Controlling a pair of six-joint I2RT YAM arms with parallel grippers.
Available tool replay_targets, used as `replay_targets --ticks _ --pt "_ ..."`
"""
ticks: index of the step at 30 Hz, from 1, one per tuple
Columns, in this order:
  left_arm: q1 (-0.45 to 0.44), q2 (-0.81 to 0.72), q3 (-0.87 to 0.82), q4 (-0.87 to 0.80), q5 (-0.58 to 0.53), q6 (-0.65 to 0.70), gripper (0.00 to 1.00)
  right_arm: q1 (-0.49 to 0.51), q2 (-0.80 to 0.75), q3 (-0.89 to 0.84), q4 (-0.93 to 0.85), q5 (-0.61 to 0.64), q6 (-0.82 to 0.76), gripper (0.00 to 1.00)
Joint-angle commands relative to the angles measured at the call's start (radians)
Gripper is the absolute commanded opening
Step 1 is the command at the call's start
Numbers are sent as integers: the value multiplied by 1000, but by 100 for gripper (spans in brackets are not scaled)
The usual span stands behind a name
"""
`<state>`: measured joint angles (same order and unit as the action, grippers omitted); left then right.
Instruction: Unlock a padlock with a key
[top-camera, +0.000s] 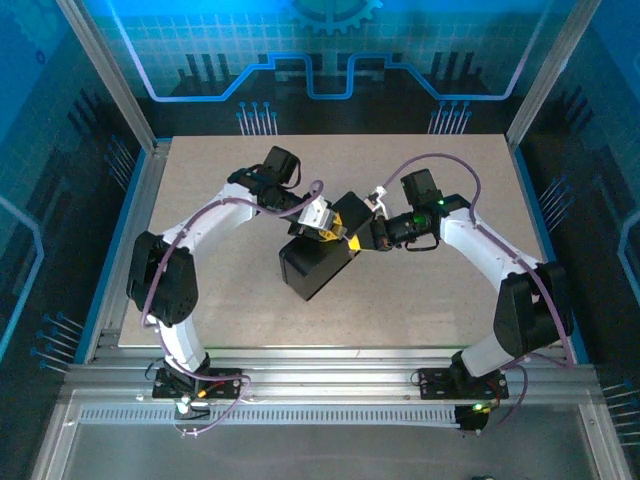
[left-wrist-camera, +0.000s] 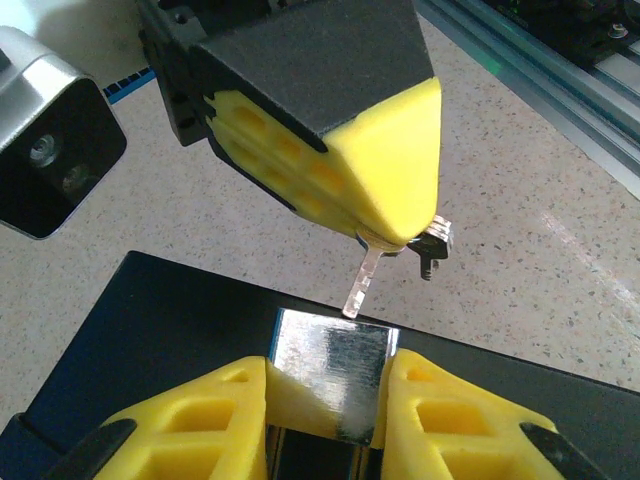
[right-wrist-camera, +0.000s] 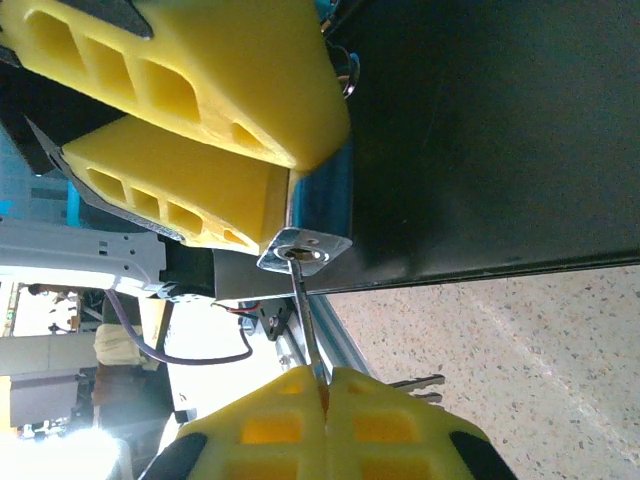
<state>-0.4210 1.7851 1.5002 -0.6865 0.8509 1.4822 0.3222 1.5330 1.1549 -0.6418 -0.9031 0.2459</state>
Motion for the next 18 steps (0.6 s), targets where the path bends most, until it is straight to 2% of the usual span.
replay_targets --ticks 1,18 --pt "-2 -71 -19 64 71 15 24 12 20 44 -36 -40 -2 0" --pt "-10 -100 -63 104 27 40 24 9 53 46 -50 -92 12 0"
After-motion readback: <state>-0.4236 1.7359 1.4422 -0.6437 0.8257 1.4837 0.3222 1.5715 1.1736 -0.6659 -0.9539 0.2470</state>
